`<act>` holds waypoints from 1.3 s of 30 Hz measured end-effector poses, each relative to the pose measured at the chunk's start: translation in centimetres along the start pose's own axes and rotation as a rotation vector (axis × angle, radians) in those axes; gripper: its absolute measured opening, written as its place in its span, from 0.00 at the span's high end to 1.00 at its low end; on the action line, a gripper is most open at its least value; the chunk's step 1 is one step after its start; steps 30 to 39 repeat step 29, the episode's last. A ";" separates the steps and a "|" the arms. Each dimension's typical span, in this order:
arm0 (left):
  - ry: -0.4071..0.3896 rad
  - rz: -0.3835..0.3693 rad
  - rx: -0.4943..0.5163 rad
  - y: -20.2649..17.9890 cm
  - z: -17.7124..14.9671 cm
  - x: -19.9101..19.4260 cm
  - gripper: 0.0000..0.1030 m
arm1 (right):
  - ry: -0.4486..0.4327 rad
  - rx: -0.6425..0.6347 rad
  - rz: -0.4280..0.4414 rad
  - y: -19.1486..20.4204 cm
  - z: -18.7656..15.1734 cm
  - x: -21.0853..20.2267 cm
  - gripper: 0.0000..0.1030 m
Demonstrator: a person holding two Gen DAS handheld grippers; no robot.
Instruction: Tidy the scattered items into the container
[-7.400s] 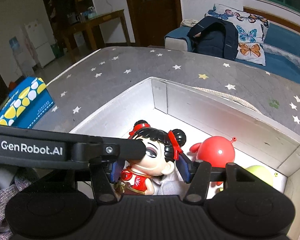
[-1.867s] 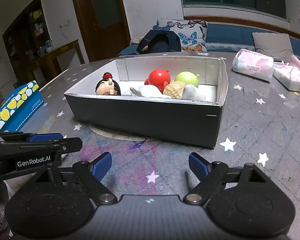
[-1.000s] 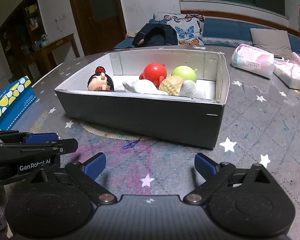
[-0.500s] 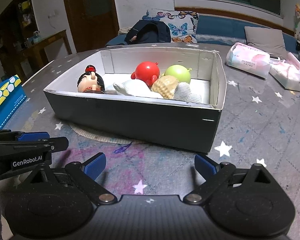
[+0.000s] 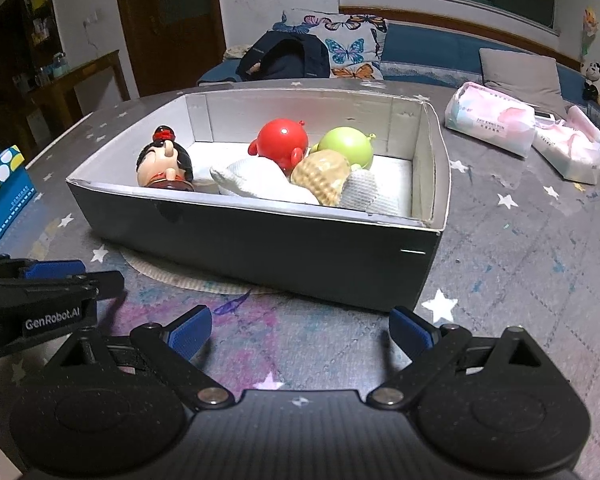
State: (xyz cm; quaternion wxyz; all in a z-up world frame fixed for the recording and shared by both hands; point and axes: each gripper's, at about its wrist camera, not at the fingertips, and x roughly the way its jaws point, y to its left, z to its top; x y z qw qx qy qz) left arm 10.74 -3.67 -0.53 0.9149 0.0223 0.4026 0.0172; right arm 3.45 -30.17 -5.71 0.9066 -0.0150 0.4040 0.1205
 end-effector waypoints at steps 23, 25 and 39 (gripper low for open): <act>0.025 0.009 -0.001 0.1 0.9 1.2 0.65 | 0.035 0.007 0.006 0.0 0.5 1.2 0.05; 0.024 0.001 -0.008 0.1 1.0 1.3 0.68 | 0.036 0.010 0.008 -0.1 0.5 1.2 0.05; 0.019 0.003 -0.016 0.1 1.2 1.4 0.69 | 0.036 0.013 0.010 -0.1 0.5 1.2 0.05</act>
